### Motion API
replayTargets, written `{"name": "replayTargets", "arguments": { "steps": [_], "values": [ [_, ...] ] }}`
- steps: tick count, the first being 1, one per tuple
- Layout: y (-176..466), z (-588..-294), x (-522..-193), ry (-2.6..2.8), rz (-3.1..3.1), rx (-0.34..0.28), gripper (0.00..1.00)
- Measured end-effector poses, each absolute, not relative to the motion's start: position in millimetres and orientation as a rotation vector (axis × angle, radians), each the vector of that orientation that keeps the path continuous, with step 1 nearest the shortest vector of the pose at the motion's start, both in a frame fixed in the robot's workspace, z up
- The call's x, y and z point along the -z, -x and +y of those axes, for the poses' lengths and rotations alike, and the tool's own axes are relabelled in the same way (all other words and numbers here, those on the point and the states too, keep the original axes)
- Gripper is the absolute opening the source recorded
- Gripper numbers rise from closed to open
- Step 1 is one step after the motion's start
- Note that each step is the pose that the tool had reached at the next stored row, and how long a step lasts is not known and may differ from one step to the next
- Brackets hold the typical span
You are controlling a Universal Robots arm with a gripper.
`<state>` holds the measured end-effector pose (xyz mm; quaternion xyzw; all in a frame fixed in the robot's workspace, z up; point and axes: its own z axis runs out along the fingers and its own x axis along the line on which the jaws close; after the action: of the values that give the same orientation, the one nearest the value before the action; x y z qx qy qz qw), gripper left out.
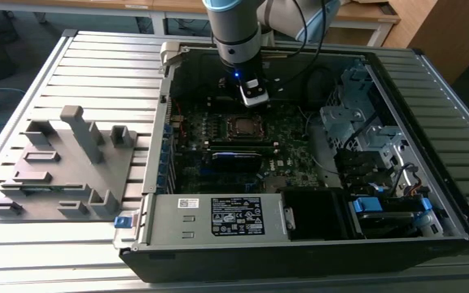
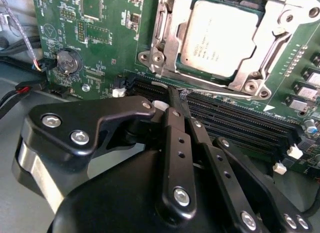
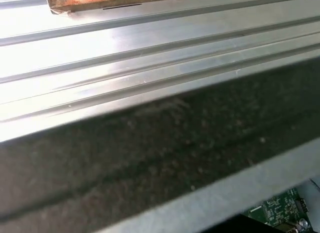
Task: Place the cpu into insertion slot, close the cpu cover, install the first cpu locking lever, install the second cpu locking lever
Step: 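Install the first cpu locking lever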
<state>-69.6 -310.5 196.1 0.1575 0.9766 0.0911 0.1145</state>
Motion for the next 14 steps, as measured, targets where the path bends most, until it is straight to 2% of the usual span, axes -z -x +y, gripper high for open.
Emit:
{"name": "replayTargets", "arguments": {
  "steps": [14],
  "values": [
    [72.1, -315.6, -195.5, -0.464, 2.852, -0.307, 0.10]
  ]
}}
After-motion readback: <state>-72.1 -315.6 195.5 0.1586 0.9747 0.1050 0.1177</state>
